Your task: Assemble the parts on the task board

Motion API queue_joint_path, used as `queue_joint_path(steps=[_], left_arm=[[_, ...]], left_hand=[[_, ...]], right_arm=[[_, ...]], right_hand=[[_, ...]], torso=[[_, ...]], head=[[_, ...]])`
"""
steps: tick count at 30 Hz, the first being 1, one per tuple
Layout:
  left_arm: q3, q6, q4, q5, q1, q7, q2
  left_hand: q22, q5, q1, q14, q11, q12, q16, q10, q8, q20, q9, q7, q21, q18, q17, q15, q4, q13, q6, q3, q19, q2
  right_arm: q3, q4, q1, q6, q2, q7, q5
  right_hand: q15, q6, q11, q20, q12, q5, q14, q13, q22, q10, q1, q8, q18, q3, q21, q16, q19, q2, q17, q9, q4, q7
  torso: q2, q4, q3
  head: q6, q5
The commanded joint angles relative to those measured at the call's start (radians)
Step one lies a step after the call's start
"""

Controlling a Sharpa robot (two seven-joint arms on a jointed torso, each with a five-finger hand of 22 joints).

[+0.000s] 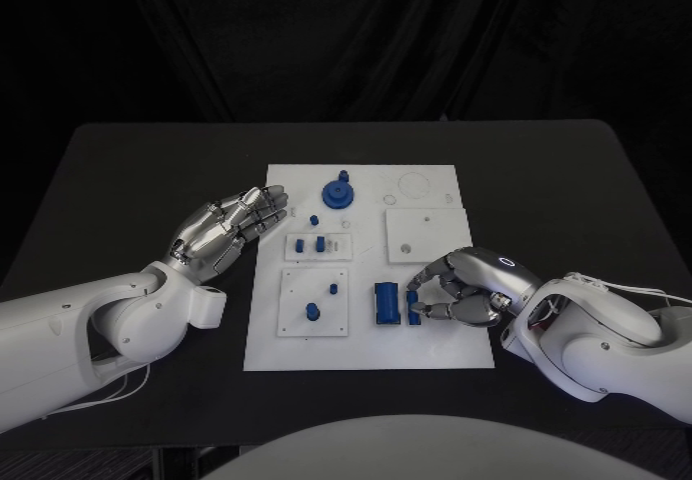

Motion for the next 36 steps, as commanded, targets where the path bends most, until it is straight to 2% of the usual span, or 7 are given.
queue_joint_path(steps=[1,13,20,22,23,25,36], left_arm=[[0.0,0.02,0.0,0.004,0.001,0.144,0.003],[0.0,0.027,-0.005,0.004,0.001,0.14,0.01],[0.0,0.031,-0.008,0.004,0.001,0.138,0.013],[0.0,0.032,-0.008,0.004,0.001,0.138,0.013],[0.0,0.032,-0.009,0.004,0.001,0.138,0.014],[0.0,0.033,-0.009,0.004,0.001,0.137,0.014],[0.0,0.037,-0.013,0.004,0.001,0.128,0.018]], left_hand=[[0.002,0.005,0.012,0.001,0.008,0.0,0.006,0.002,0.002,0.008,-0.001,0.06,0.001,0.013,0.002,0.009,-0.006,0.0,-0.005,0.003,-0.002,0.0],[0.002,0.007,0.016,0.006,0.013,0.011,0.016,0.01,0.003,0.009,-0.001,0.061,0.002,0.011,0.003,0.013,-0.01,0.002,-0.005,0.009,0.0,0.001],[0.002,0.007,0.019,0.009,0.016,0.017,0.021,0.016,0.004,0.009,0.0,0.062,0.002,0.009,0.003,0.015,-0.014,0.002,-0.003,0.013,0.001,0.001],[0.002,0.008,0.02,0.01,0.017,0.018,0.023,0.017,0.004,0.009,0.0,0.062,0.002,0.008,0.003,0.016,-0.016,0.002,-0.003,0.015,0.001,0.001],[0.002,0.008,0.021,0.01,0.018,0.018,0.023,0.018,0.004,0.009,0.0,0.062,0.002,0.008,0.003,0.016,-0.017,0.002,-0.003,0.017,0.001,0.001],[0.002,0.009,0.022,0.011,0.018,0.018,0.024,0.018,0.003,0.009,0.0,0.062,0.002,0.007,0.003,0.017,-0.018,0.002,-0.004,0.018,0.001,0.001],[0.003,0.009,0.027,0.012,0.019,0.018,0.026,0.019,0.003,0.01,-0.001,0.063,0.002,0.006,0.004,0.019,-0.024,0.002,-0.005,0.024,0.002,0.001]], right_arm=[[0.0,-0.003,-0.003,0.023,0.002,-0.045,-0.033],[0.0,-0.016,-0.003,0.009,0.016,-0.079,-0.043],[0.0,-0.02,-0.002,-0.117,0.018,-0.05,-0.034],[0.0,-0.019,-0.002,-0.153,0.017,-0.034,-0.023],[0.0,-0.018,-0.002,-0.172,0.017,-0.025,-0.016],[0.001,-0.016,-0.002,-0.195,0.016,-0.013,-0.007],[0.001,-0.019,-0.002,-0.187,0.017,-0.009,0.044]], right_hand=[[-0.004,-0.028,-0.006,-0.002,0.002,-0.016,0.105,0.263,0.205,0.102,-0.017,-0.022,-0.01,-0.007,-0.014,0.002,0.031,0.001,0.262,-0.018,0.004,0.002],[-0.004,-0.147,-0.004,-0.002,0.002,-0.025,0.099,0.263,0.192,0.102,-0.03,-0.062,-0.001,-0.009,-0.057,-0.009,0.015,0.029,0.235,-0.07,0.004,0.006],[0.002,-0.043,0.003,0.003,0.002,0.003,0.099,0.263,0.193,0.102,0.014,-0.038,-0.002,0.035,-0.056,-0.01,0.017,0.087,0.233,-0.076,-0.001,0.014],[0.001,0.009,0.001,0.003,0.002,-0.014,0.099,0.263,0.194,0.102,0.041,-0.017,-0.003,0.056,-0.053,-0.009,0.019,0.097,0.236,-0.071,-0.004,0.008],[0.006,0.035,0.009,0.004,0.002,-0.103,0.1,0.263,0.195,0.102,0.059,-0.007,-0.004,0.079,-0.051,-0.008,0.021,0.101,0.238,-0.07,-0.002,0.007],[0.013,0.078,0.016,0.011,0.002,-0.214,0.101,0.263,0.198,0.102,0.081,0.013,-0.006,0.124,-0.043,-0.005,0.024,0.103,0.244,-0.062,0.0,0.005],[0.0,0.111,0.0,0.003,0.002,-0.287,0.102,0.263,0.199,0.102,0.013,0.089,-0.005,0.181,-0.042,-0.004,0.025,0.035,0.246,-0.017,0.006,-0.014]], torso=[[0.0,-0.0004,0.0],[-0.002,-0.0002,0.0005],[-0.001,0.0004,0.0011],[-0.002,-0.0001,0.0007],[-0.002,-0.0001,0.0006],[-0.002,0.0002,0.0005],[-0.004,0.0001,0.0009]], head=[[0.0,0.001],[0.0,0.002],[0.0,0.001],[0.0,0.002],[0.0,0.003],[0.0,0.002],[0.0,0.003]])
